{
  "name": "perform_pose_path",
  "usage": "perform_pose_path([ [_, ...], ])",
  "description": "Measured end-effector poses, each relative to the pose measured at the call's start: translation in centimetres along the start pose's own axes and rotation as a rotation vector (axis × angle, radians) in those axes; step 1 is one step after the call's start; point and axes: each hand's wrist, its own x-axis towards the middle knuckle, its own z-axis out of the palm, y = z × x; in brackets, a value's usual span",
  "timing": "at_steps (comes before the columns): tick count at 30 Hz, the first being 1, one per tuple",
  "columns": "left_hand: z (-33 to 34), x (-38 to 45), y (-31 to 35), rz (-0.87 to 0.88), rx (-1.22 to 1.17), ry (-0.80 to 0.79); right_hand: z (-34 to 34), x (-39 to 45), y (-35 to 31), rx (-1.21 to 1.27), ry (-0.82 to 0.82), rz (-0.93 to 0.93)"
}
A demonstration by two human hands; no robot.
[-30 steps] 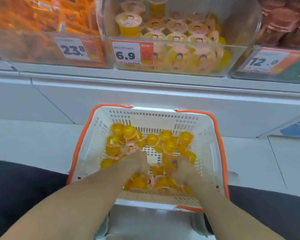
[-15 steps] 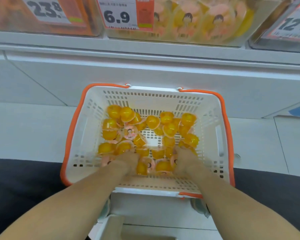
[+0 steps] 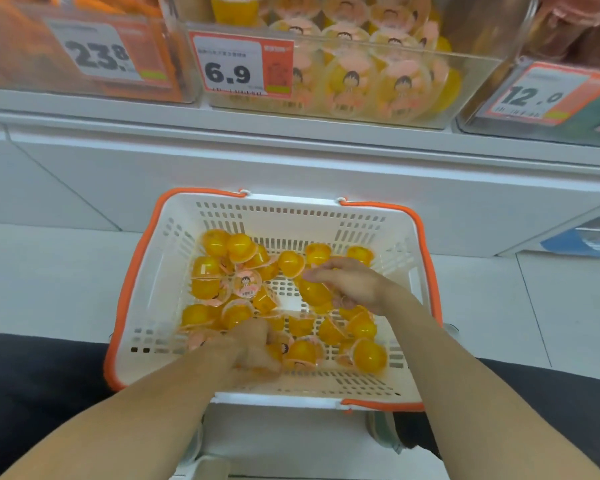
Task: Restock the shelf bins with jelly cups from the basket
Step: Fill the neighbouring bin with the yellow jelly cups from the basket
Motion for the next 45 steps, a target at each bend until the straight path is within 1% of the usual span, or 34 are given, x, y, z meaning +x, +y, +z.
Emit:
perform_pose_path([
  [1, -0.6, -0.4, -0.1, -0.011, -0.111, -0.026, -0.3, -0.5, -0.8, 0.062, -0.017, -0.04],
  [2, -1.6, -0.9, -0.2, -0.019, -0.284, -0.062, -0.6, -1.0, -1.7, 0.115, -0.019, -0.083],
  [3, -2.6, -1.4, -0.3, -0.021, -0.517, -0.121, -0.8, -1.6, -2.6, 0.157, -0.018, -0.13],
  [4, -3.6, -2.1, -0.2, 0.004, -0.797, -0.213, -1.0, -2.1, -3.5, 0.198, -0.006, -0.176],
  [5, -4.7, -3.0, 0.1, 0.062, -1.062, -0.283, -1.1, -2.6, -4.3, 0.241, 0.015, -0.22],
  [6, -5.9, -3.9, 0.5, 0.121, -1.279, -0.312, -1.3, -3.0, -5.0, 0.281, 0.038, -0.259],
  [7, -7.1, -4.7, 0.9, 0.168, -1.447, -0.306, -1.3, -3.4, -5.8, 0.32, 0.058, -0.299],
  [9, -9.7, -6.3, 2.1, 0.264, -1.603, -0.294, -1.4, -4.2, -7.2, 0.383, 0.089, -0.365],
  [11, -12.3, -8.0, 3.5, 0.356, -1.616, -0.269, -1.3, -5.0, -8.6, 0.441, 0.102, -0.419],
  [13, -14.7, -10.1, 5.0, 0.386, -1.518, -0.232, -1.0, -5.8, -9.8, 0.485, 0.114, -0.461],
  [16, -18.4, -13.9, 6.9, 0.336, -1.167, -0.147, -0.1, -6.4, -11.4, 0.57, 0.15, -0.505],
  [18, -20.4, -16.4, 7.6, 0.305, -0.973, -0.073, 0.6, -6.7, -12.4, 0.643, 0.14, -0.533],
  [20, -21.6, -18.6, 8.1, 0.34, -0.869, 0.023, 1.1, -7.1, -13.5, 0.722, 0.07, -0.56],
  [22, -21.8, -20.0, 8.5, 0.421, -0.745, 0.195, 1.3, -7.6, -14.6, 0.808, 0.005, -0.576],
  [24, -21.7, -20.3, 8.5, 0.489, -0.719, 0.364, 1.5, -8.1, -15.5, 0.832, -0.024, -0.598],
  [25, -21.8, -20.2, 8.5, 0.494, -0.756, 0.417, 1.6, -8.4, -15.9, 0.802, -0.018, -0.614],
  [27, -22.1, -20.2, 8.5, 0.503, -0.812, 0.464, 1.7, -9.2, -16.9, 0.697, 0.066, -0.654],
  [28, -22.2, -20.2, 8.9, 0.512, -0.822, 0.468, 1.7, -9.6, -17.2, 0.674, 0.127, -0.667],
  [30, -22.3, -20.3, 9.6, 0.553, -0.885, 0.469, 1.6, -10.2, -18.0, 0.733, 0.236, -0.667],
  [32, -22.5, -20.6, 10.4, 0.587, -0.97, 0.45, 1.3, -10.8, -18.9, 0.775, 0.302, -0.691],
  [34, -23.0, -20.9, 10.8, 0.585, -1.042, 0.423, 0.6, -11.2, -20.3, 0.732, 0.346, -0.735],
  [36, -23.6, -21.4, 11.1, 0.573, -1.145, 0.353, -1.0, -11.2, -22.2, 0.68, 0.401, -0.77],
  [37, -23.9, -21.6, 11.2, 0.572, -1.199, 0.288, -2.2, -10.9, -23.3, 0.64, 0.441, -0.77],
  [39, -24.4, -21.9, 11.4, 0.604, -1.264, 0.165, -4.8, -9.4, -25.9, 0.533, 0.521, -0.732],
  [41, -24.9, -21.9, 11.6, 0.648, -1.302, 0.116, -7.5, -6.6, -28.5, 0.457, 0.576, -0.655],
  [45, -25.4, -21.0, 11.4, 0.666, -1.316, 0.179, -10.8, -0.4, -32.0, 0.425, 0.636, -0.416],
])
